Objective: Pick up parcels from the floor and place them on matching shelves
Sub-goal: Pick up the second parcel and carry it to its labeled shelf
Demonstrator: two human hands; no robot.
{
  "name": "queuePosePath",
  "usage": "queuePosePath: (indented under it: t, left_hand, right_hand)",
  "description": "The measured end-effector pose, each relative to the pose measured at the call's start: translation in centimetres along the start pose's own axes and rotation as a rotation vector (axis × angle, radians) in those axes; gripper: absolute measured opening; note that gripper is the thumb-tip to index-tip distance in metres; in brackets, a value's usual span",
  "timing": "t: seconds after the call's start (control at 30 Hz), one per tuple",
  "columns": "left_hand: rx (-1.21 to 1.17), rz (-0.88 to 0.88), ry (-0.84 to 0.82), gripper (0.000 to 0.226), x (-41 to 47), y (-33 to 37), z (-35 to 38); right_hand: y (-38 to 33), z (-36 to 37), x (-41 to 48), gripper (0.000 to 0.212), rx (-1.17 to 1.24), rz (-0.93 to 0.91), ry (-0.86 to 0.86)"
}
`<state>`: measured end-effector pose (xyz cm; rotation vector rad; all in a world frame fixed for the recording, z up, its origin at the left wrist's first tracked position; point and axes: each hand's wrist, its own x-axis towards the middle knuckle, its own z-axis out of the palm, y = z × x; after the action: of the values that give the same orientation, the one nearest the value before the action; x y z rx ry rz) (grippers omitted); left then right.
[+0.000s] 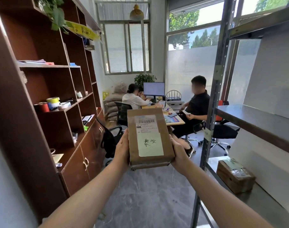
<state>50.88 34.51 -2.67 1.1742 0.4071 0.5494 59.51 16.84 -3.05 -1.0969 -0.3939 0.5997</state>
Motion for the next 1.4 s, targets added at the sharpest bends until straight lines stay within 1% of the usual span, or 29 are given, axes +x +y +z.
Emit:
queuePosePath:
  t: [0.1, 0.3, 0.47, 0.57, 0.63, 0.7, 0.83, 1.03, 1.23, 1.4]
  left_hand:
    - [-0.029, 0.024, -0.027, 0.042, 1.9, 0.1, -0.5]
    - [-0.087, 0.027, -0.069, 0.046, 7.2, 0.8, -1.8]
    - [-0.097, 0.017, -0.1, 0.037, 12.1, 1.6, -3.3]
    - [-0.106, 0.009, -0.091, 0.037, 15.2, 1.6, -4.8]
    - [-0.1, -0.011, -0.077, 0.039, 17.1, 1.3, -5.8]
    - [-0.079, -0.018, -0.066, 0.036, 18.7, 0.8, -6.7]
    - [-0.01, -0.038, -0.087, 0.039, 21.2, 0.1, -7.7]
    - [-0.008, -0.057, -0.114, 0.033, 24.7, -0.5, -6.9]
    - [0.016, -0.034, -0.142, 0.025, 28.6, -0.8, -5.4]
    - [0.026, -0.031, -0.087, 0.029, 33.0, -0.6, -3.3]
  right_hand:
    - [0.1, 0.4, 2.4, 0.032, 0.016, 0.021, 0.007]
    - [0.2, 2.4, 7.3, 0.044, 0.023, 0.048, 0.058]
    - [0.8, 4.0, 12.0, 0.045, -0.006, 0.032, 0.092]
    - [1.9, 5.1, 14.6, 0.041, 0.011, 0.023, 0.116]
    - [2.7, 5.7, 16.1, 0.04, -0.001, 0.013, 0.13]
    - [3.6, 6.1, 17.4, 0.041, -0.024, -0.013, 0.138]
    - [5.3, 6.2, 19.3, 0.041, -0.035, -0.033, 0.145]
    - [5.5, 5.4, 22.8, 0.038, -0.05, -0.046, 0.205]
    - [5.6, 3.3, 27.1, 0.043, -0.036, -0.005, 0.243]
    - [4.0, 1.1, 32.2, 0.042, -0.023, 0.023, 0.196]
